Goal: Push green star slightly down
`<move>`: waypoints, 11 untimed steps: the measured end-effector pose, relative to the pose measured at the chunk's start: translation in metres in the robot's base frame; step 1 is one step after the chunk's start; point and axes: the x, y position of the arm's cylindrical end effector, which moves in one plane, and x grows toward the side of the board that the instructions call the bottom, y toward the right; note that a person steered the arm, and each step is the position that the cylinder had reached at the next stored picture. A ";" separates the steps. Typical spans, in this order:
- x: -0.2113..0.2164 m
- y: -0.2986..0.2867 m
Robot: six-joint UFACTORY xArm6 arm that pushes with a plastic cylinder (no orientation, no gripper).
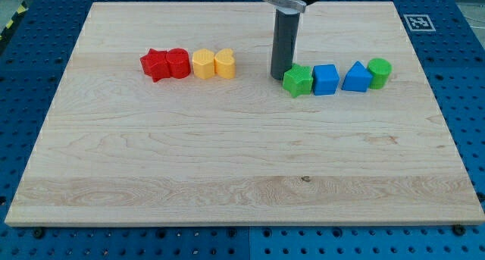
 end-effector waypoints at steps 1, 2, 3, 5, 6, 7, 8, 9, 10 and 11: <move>0.000 0.000; 0.008 0.001; 0.018 0.006; 0.026 0.008; 0.027 0.008; 0.029 0.008; 0.032 0.008; 0.036 0.008; 0.046 0.008; 0.050 0.008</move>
